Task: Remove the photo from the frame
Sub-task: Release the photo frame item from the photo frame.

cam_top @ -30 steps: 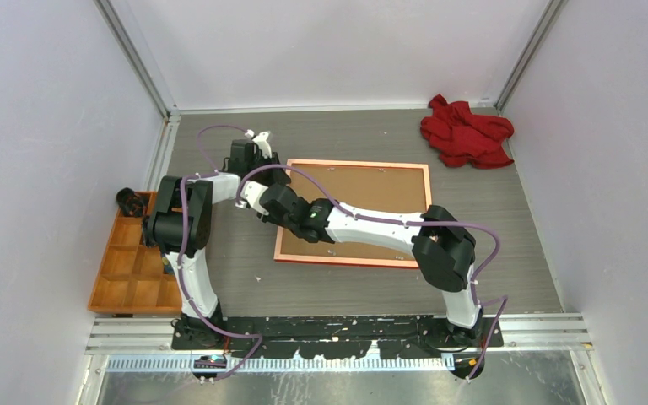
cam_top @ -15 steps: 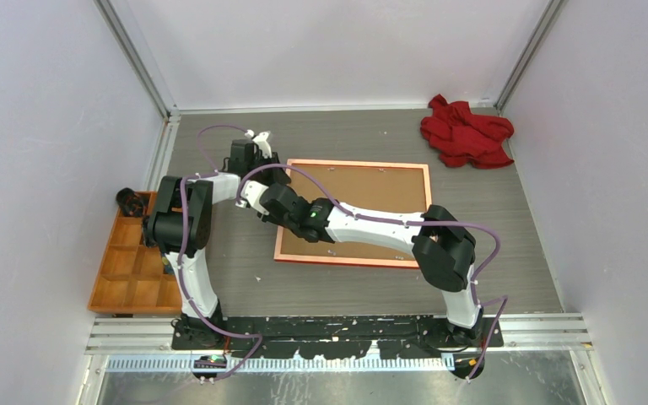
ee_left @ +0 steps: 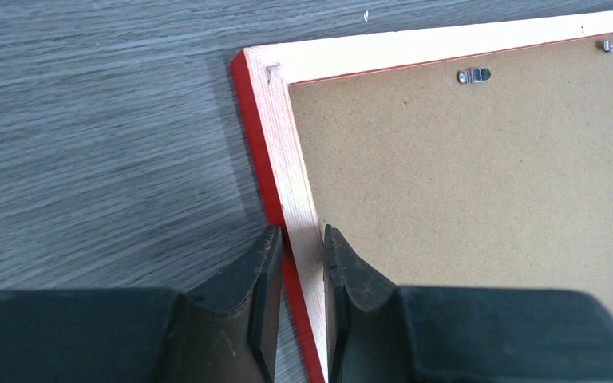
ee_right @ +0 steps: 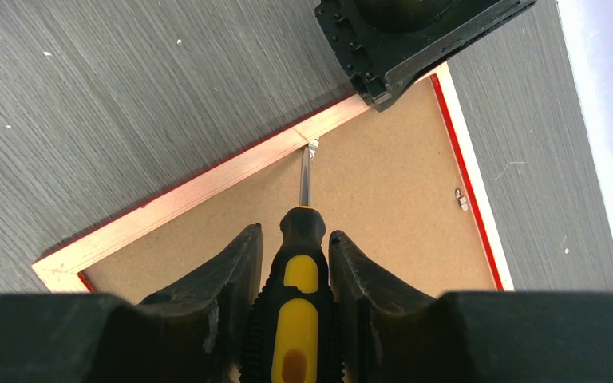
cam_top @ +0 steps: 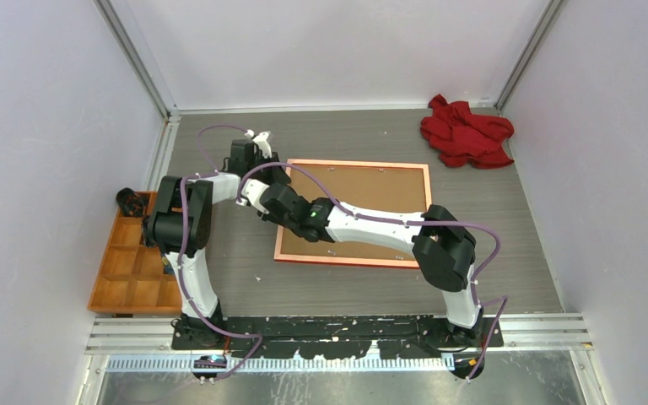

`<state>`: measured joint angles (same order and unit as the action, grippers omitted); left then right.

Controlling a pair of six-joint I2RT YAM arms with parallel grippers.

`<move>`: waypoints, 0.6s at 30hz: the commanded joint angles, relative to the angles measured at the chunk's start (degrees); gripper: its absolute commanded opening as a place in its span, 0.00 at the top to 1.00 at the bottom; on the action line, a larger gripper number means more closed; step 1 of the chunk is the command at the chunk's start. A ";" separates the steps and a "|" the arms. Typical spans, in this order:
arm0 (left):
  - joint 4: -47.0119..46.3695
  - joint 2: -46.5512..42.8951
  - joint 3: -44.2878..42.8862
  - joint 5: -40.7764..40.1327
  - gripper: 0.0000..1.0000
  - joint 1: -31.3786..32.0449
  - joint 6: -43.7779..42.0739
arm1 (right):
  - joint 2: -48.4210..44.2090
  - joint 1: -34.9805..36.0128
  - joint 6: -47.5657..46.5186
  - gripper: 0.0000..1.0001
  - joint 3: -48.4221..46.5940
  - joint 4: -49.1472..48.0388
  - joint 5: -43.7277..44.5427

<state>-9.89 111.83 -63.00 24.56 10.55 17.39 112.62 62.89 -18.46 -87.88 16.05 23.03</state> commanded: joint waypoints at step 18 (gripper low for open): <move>6.41 -0.08 0.59 1.23 1.00 0.35 -2.10 | 3.00 -2.49 2.61 0.99 0.86 6.59 0.25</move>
<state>-9.89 111.83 -63.00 24.58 10.55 17.37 112.64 62.50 -17.15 -88.40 16.64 22.72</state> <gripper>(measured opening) 0.230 0.391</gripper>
